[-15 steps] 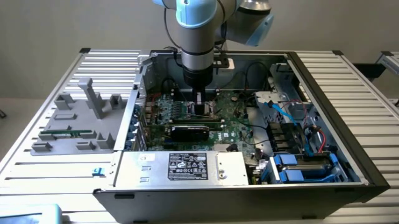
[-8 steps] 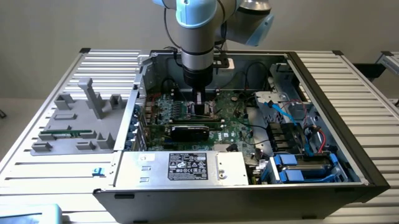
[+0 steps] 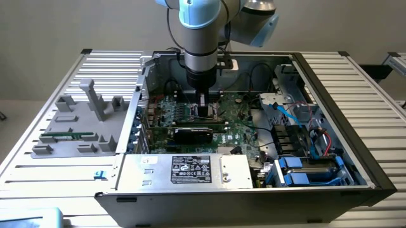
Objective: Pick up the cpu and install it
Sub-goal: 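Place the cpu into insertion slot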
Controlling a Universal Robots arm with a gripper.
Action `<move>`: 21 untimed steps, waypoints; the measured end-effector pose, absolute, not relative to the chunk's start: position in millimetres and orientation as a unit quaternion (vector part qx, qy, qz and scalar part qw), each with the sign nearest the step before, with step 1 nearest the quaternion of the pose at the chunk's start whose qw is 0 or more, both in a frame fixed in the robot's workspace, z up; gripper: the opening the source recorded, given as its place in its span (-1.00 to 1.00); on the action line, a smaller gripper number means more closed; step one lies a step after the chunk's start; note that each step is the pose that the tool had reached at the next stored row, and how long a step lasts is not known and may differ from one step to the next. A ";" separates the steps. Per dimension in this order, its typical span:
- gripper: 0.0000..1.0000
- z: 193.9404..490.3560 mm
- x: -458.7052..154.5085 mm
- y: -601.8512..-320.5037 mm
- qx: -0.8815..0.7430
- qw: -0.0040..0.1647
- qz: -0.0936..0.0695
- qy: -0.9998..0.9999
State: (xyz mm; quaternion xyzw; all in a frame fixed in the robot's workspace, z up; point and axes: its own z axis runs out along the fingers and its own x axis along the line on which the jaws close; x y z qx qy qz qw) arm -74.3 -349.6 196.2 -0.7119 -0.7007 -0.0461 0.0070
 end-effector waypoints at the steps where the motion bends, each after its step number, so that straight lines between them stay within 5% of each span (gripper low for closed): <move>1: 0.09 196.2 -74.3 -349.6 -0.712 0.007 -0.046 -0.701; 21: 0.09 196.1 -73.4 -349.7 -0.712 0.011 -0.042 -0.701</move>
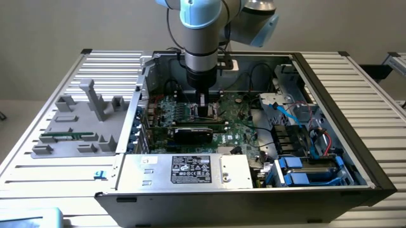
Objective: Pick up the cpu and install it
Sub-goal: 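Place the cpu into insertion slot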
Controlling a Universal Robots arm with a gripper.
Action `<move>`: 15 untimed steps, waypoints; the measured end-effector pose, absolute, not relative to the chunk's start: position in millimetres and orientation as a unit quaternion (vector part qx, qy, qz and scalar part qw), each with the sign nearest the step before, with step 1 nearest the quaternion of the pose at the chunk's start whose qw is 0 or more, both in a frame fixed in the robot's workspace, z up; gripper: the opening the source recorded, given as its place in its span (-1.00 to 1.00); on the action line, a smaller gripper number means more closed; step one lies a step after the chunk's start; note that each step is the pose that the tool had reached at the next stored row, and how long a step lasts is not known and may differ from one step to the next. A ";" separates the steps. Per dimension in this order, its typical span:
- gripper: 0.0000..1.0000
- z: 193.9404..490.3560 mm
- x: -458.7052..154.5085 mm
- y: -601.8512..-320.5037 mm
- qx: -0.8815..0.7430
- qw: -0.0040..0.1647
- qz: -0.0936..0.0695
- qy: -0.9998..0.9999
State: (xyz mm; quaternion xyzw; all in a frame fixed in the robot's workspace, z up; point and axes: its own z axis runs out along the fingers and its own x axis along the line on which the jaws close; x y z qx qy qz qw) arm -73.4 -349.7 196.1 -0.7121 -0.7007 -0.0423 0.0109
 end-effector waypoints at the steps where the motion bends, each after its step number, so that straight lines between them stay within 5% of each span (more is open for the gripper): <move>1: 0.09 196.2 -73.0 -349.7 -0.712 0.012 -0.042 -0.701; 15: 0.09 195.9 -71.3 -350.1 -0.712 0.013 -0.041 -0.701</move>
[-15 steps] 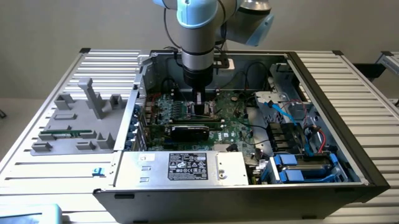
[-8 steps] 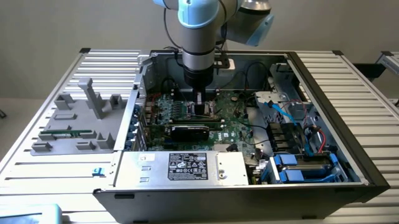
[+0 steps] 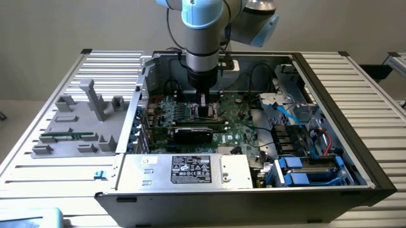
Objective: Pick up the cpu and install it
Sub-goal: 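Place the cpu into insertion slot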
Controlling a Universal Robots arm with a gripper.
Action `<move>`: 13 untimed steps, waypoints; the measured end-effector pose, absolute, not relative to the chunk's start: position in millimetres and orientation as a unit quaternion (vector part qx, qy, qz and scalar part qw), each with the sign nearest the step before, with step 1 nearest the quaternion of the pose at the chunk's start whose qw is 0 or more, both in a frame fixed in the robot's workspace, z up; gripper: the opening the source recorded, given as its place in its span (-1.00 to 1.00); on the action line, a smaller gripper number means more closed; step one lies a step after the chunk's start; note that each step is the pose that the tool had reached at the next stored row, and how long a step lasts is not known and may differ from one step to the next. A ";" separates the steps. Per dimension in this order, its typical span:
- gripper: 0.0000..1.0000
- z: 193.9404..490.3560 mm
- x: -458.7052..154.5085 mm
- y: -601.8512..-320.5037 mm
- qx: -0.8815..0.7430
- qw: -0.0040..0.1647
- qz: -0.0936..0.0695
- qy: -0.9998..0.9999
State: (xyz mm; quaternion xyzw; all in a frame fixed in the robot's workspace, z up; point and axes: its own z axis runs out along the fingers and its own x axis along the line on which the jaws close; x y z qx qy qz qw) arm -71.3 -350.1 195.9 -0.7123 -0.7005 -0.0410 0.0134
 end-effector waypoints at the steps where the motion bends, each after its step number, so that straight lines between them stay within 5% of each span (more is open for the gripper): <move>1: 0.09 195.8 -71.3 -350.2 -0.712 0.013 -0.041 -0.701; 13: 0.09 195.1 -71.3 -350.2 -0.712 0.013 -0.041 -0.701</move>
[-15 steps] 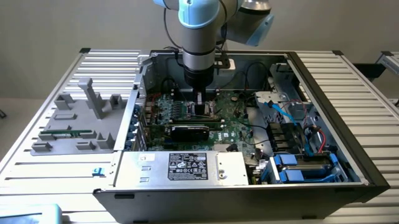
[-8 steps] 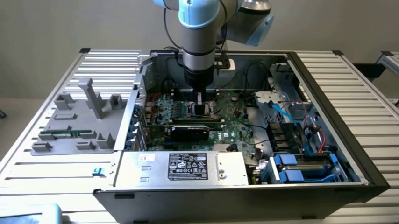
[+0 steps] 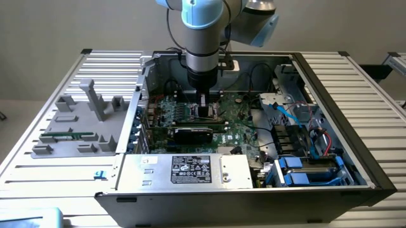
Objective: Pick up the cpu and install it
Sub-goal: 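Place the cpu into insertion slot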
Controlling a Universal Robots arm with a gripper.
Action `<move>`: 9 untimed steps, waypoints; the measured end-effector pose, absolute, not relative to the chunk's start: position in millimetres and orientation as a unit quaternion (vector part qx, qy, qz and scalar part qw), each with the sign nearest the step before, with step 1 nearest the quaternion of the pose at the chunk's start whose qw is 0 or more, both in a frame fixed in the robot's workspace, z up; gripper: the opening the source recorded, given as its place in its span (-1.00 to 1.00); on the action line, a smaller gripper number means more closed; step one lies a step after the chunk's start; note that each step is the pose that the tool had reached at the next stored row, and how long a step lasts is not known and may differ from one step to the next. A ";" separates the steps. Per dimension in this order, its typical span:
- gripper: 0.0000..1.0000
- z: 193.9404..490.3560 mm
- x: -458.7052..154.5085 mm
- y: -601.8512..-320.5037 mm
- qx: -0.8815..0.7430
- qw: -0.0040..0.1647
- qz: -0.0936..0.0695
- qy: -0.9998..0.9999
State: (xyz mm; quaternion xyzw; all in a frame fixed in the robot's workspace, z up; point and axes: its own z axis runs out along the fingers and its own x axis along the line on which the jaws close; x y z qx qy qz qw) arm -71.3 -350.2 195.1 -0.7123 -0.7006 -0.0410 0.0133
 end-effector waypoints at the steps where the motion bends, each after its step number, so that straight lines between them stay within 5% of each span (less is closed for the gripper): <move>1: 0.09 195.1 -71.3 -350.2 -0.712 0.013 -0.041 -0.701; 9: 0.09 194.9 -71.3 -350.2 -0.712 0.013 -0.041 -0.701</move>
